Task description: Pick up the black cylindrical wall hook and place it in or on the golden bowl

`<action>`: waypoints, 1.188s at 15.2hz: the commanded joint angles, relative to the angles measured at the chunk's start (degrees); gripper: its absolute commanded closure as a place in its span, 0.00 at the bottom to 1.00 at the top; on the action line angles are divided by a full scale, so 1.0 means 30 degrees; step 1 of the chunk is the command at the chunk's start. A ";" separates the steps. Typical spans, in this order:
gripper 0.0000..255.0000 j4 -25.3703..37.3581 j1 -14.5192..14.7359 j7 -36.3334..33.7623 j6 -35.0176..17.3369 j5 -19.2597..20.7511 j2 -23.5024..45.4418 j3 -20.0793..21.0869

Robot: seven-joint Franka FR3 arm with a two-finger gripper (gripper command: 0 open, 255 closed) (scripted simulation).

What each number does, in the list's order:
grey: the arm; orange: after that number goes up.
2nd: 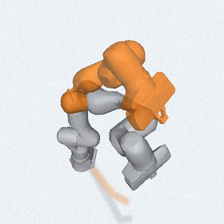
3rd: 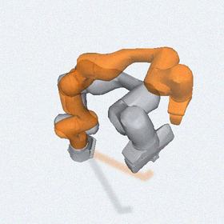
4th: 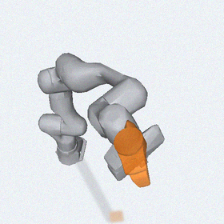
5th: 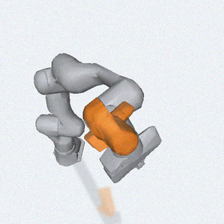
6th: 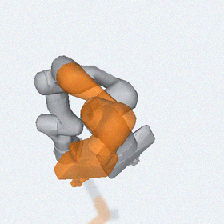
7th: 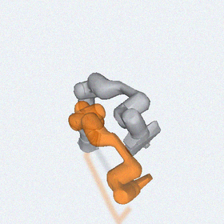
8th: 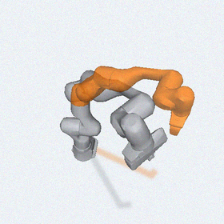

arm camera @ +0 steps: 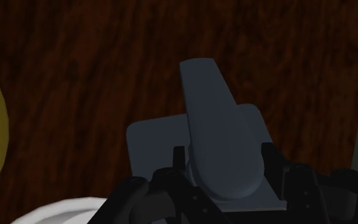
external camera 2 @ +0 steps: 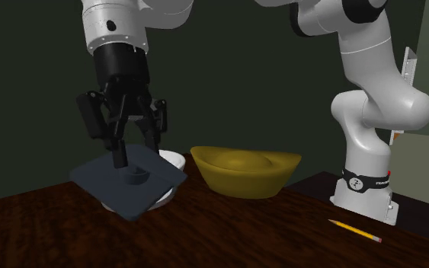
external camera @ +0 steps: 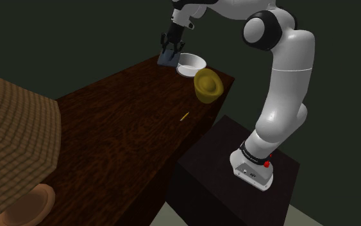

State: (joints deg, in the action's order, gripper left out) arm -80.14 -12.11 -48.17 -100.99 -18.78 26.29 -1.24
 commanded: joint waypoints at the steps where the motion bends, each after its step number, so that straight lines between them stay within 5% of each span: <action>1: 1.00 0.0462 -0.0017 -0.0158 0.0521 0.0034 -0.0082 -0.0004; 16: 1.00 0.4785 -0.0218 -0.1260 0.4347 0.0138 0.0262 0.0024; 18: 1.00 0.3383 -0.0291 -0.0994 0.4017 0.0144 -0.0743 -0.0048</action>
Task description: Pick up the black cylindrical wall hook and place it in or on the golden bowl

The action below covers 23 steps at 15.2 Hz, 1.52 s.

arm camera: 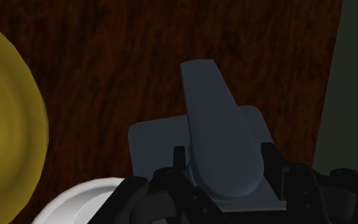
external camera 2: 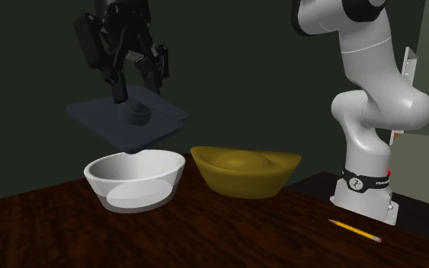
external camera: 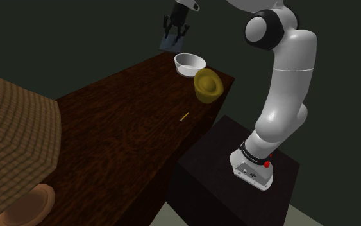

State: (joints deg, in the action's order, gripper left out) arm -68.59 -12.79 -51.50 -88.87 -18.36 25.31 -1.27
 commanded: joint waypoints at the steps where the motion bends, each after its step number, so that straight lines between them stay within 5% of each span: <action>1: 1.00 -0.1835 -0.0137 0.0388 -0.0371 0.0011 -0.1369 -0.0114; 11: 1.00 -1.1419 -0.1030 0.2639 -0.1706 0.0423 -0.9010 -0.0975; 20: 1.00 -1.7214 -0.2202 0.4524 -0.0821 0.1602 -1.5163 -0.2210; 23: 1.00 -1.7984 -0.2211 0.4702 -0.1559 0.1592 -1.5172 -0.2201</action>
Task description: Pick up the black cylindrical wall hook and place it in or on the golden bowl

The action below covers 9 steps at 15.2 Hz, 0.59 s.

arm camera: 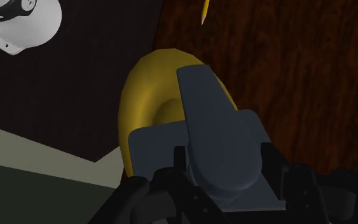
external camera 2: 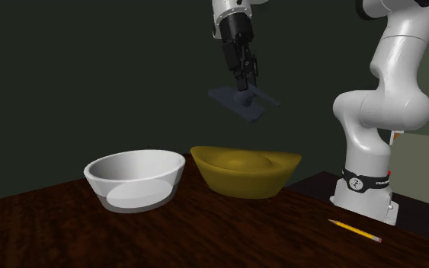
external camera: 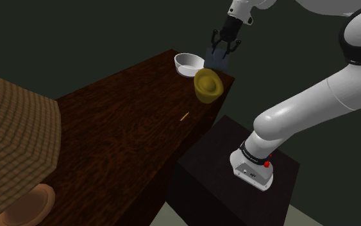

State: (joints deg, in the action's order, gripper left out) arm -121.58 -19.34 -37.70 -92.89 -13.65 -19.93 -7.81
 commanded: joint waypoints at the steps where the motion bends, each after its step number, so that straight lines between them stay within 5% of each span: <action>1: 1.00 -0.0570 -0.0028 0.0160 -0.0465 0.0018 -0.0087 -0.0019; 9: 1.00 -0.2425 -0.0036 0.0664 -0.2449 -0.0071 0.0106 -0.0009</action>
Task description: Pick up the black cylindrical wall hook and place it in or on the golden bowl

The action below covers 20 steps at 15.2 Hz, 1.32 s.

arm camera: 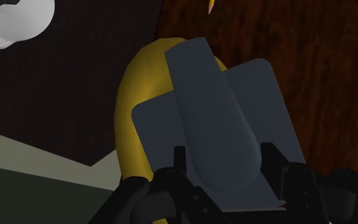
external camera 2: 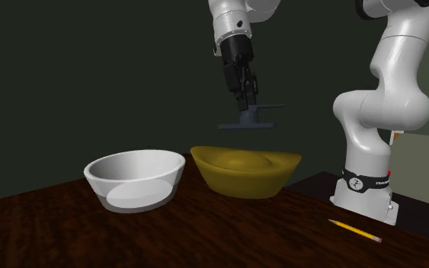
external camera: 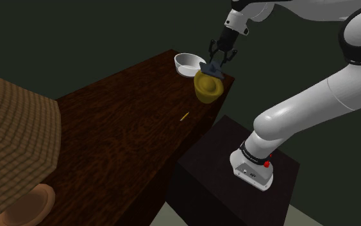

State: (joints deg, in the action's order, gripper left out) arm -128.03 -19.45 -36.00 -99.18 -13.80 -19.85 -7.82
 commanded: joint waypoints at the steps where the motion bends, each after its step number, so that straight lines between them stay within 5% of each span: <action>1: 1.00 -0.0489 0.0001 0.0164 -0.0602 -0.0038 0.0122 -0.0005; 14: 1.00 -0.1427 0.0012 0.0477 -0.1753 -0.0134 0.0377 -0.0011; 15: 0.00 -0.1428 0.0012 0.0476 -0.1753 -0.0134 0.0375 -0.0010; 20: 0.00 -0.1429 0.0012 0.0476 -0.1753 -0.0134 0.0374 -0.0010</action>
State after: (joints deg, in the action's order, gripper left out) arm -132.32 -19.41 -34.57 -104.44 -14.20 -18.72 -7.85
